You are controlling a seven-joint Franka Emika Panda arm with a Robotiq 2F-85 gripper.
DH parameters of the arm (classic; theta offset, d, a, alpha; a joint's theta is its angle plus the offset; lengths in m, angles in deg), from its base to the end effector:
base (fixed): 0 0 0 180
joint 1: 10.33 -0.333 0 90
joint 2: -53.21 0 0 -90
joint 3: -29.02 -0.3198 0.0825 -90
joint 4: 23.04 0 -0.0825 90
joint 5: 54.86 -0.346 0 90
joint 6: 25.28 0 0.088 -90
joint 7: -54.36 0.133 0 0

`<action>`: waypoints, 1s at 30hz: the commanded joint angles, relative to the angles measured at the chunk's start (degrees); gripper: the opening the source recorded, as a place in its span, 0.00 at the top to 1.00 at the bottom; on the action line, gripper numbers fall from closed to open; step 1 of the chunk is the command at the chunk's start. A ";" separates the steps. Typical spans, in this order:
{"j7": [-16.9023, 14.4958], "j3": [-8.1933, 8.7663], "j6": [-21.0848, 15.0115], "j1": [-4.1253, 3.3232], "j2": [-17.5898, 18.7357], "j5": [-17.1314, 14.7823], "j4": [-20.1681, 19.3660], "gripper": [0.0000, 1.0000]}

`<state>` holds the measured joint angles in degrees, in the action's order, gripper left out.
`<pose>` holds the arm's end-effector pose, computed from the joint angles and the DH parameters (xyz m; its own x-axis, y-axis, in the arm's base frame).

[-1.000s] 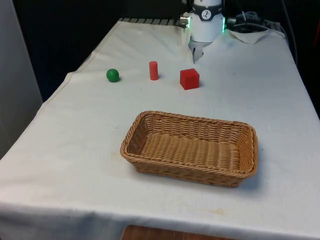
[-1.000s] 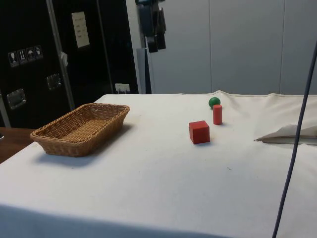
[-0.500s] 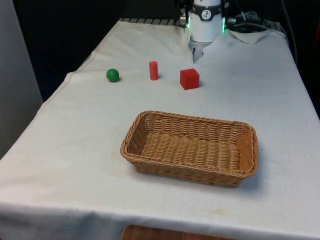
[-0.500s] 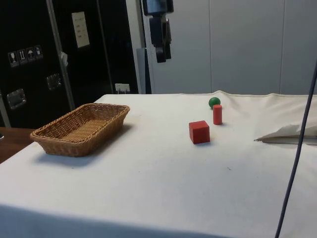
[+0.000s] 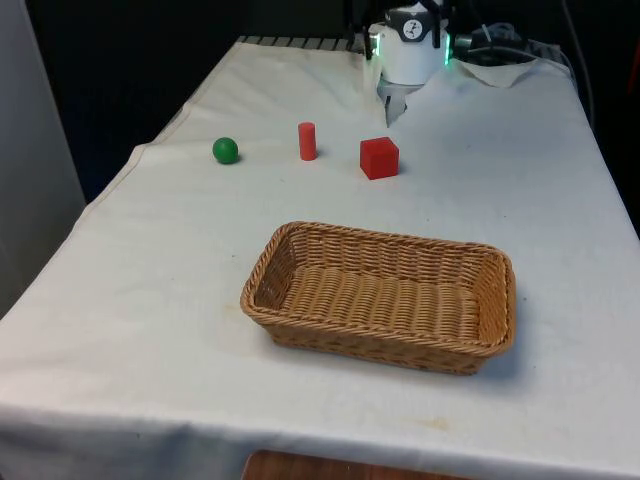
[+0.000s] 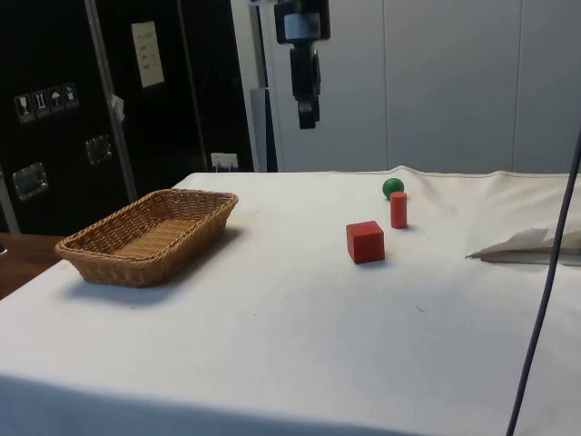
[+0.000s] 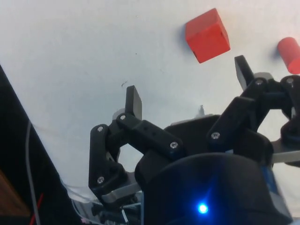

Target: Pick up the object to the left of the cylinder and place it into the basket.

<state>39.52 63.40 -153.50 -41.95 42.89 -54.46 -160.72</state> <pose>0.4398 -0.0222 0.3725 0.9752 0.2213 0.0096 0.2211 -0.9705 -0.0965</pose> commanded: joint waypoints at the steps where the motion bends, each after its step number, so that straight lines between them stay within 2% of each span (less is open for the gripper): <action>1: -0.29 -0.06 -1.26 0.34 -0.69 0.74 -0.92 0.00; 6: -1.72 -0.06 -3.09 0.80 -1.20 1.09 -2.81 0.00; 8: -2.41 0.06 -2.46 0.63 -0.74 0.06 -2.46 0.00; 9: -2.12 -0.11 -3.67 0.97 -1.32 1.26 -3.38 0.00; 17: -3.84 -0.06 -8.08 1.43 -1.72 1.89 -6.07 0.00; 18: -4.30 0.06 -7.22 1.15 -1.20 0.92 -5.56 0.00; 19: -4.07 -0.11 -8.71 1.49 -1.78 1.89 -6.36 0.00; 27: -5.67 -0.06 -14.32 1.83 -2.23 1.83 -9.74 0.00; 28: -5.96 0.06 -12.78 1.43 -1.78 0.92 -8.77 0.00; 29: -5.84 -0.06 -14.95 1.89 -2.29 1.83 -10.26 0.00; 30: -6.02 -0.06 -15.53 1.95 -2.35 1.89 -10.83 0.00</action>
<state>33.22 63.46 -167.60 -40.41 40.95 -53.55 -170.63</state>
